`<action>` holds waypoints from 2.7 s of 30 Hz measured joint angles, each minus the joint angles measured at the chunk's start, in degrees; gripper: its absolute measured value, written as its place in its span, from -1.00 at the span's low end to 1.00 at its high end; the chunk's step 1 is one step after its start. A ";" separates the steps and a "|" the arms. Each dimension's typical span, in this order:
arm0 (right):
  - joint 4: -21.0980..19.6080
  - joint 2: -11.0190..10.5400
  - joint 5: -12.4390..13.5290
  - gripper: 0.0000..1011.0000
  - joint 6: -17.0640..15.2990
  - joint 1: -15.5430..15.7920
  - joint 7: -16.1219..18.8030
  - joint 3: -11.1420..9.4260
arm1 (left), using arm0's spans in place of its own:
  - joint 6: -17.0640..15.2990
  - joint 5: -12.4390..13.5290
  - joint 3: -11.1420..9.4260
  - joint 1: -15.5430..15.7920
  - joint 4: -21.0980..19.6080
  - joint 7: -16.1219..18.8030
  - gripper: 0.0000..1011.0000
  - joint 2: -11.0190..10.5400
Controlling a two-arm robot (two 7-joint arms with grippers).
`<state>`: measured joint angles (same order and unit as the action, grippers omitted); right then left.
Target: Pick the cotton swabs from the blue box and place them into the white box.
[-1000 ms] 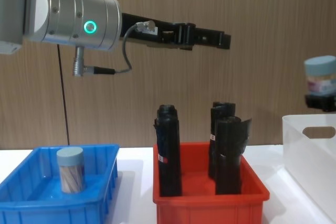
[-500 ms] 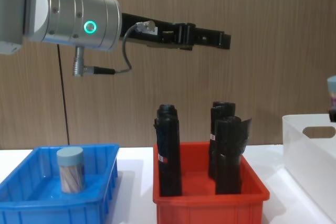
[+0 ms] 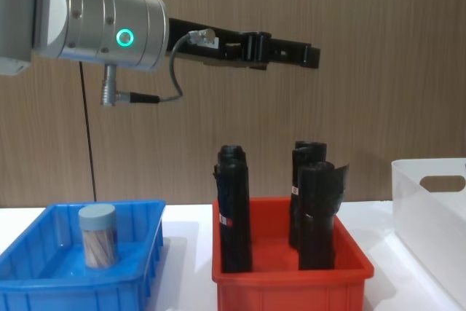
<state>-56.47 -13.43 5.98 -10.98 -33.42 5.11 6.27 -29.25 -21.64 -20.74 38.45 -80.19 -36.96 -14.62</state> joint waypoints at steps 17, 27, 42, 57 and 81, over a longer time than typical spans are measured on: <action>1.05 -0.14 1.43 0.98 0.40 -0.46 0.63 -0.82 | 0.00 0.00 0.00 0.00 0.00 0.00 0.99 0.00; 1.00 -0.25 1.90 0.98 1.02 -0.39 0.89 -1.18 | 0.00 0.00 0.00 0.00 0.00 0.01 0.99 0.00; 0.75 -0.32 2.19 0.98 1.39 -0.23 1.14 -1.41 | 0.00 0.00 0.00 0.00 0.00 0.00 0.99 0.00; 0.45 -0.38 2.29 0.98 1.53 0.00 1.20 -1.48 | 0.14 0.03 -0.02 -0.14 -0.05 0.14 0.99 -0.03; -13.89 -2.16 4.93 0.98 3.95 10.85 0.43 1.18 | 11.70 4.17 -2.22 -10.29 -5.35 14.94 0.99 -3.00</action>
<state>-70.36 -15.59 10.91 -7.02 -22.57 5.54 7.45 -17.55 -17.46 -22.96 28.16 -85.54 -22.01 -17.62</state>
